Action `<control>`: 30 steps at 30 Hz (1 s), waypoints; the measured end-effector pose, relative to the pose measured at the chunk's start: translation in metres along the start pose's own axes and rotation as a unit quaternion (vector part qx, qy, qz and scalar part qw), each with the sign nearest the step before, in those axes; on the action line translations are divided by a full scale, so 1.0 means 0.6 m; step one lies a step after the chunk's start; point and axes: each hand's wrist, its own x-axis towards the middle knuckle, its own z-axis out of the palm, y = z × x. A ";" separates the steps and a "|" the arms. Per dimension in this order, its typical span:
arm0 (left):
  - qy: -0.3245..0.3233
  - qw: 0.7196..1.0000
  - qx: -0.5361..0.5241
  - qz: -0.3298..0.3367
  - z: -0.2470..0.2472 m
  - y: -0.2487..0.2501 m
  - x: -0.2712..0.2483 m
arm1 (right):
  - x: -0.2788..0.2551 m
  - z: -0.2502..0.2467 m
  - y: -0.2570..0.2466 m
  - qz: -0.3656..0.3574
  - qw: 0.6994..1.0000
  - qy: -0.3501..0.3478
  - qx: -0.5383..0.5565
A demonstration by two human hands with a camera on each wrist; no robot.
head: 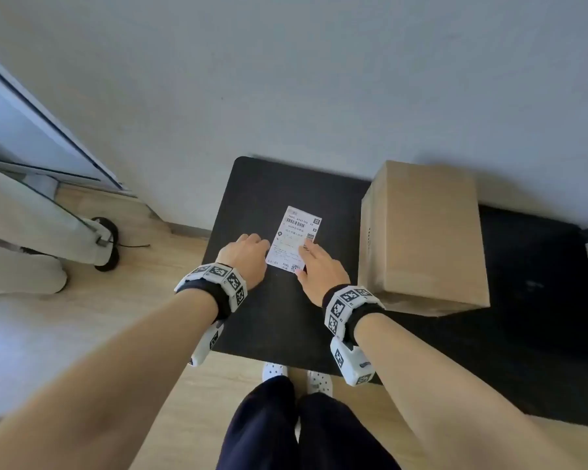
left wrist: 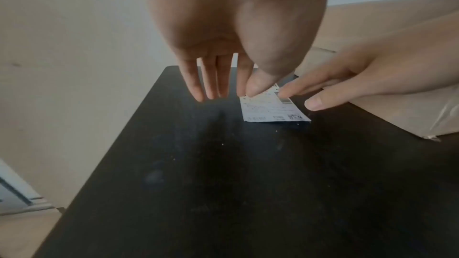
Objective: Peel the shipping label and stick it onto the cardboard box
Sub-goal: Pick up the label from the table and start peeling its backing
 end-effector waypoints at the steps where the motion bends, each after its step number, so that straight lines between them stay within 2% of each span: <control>1: -0.005 1.000 -0.003 -0.003 0.000 -0.002 0.008 | 0.007 0.003 0.001 -0.001 1.000 -0.005 -0.008; 8: -0.014 0.999 -0.032 0.016 -0.013 0.000 0.064 | 0.034 0.038 0.021 -0.013 0.999 -0.017 -0.042; 16: -0.010 0.998 -0.049 0.037 -0.016 0.003 0.109 | -0.004 0.062 0.030 -0.057 0.997 -0.019 -0.041; 22: -0.040 0.998 -0.017 0.046 -0.017 0.015 0.129 | -0.015 0.065 0.039 -0.076 0.996 -0.022 -0.043; 30: -0.043 0.998 -0.032 0.024 -0.025 0.020 0.132 | -0.016 0.073 0.040 -0.075 0.996 -0.017 -0.050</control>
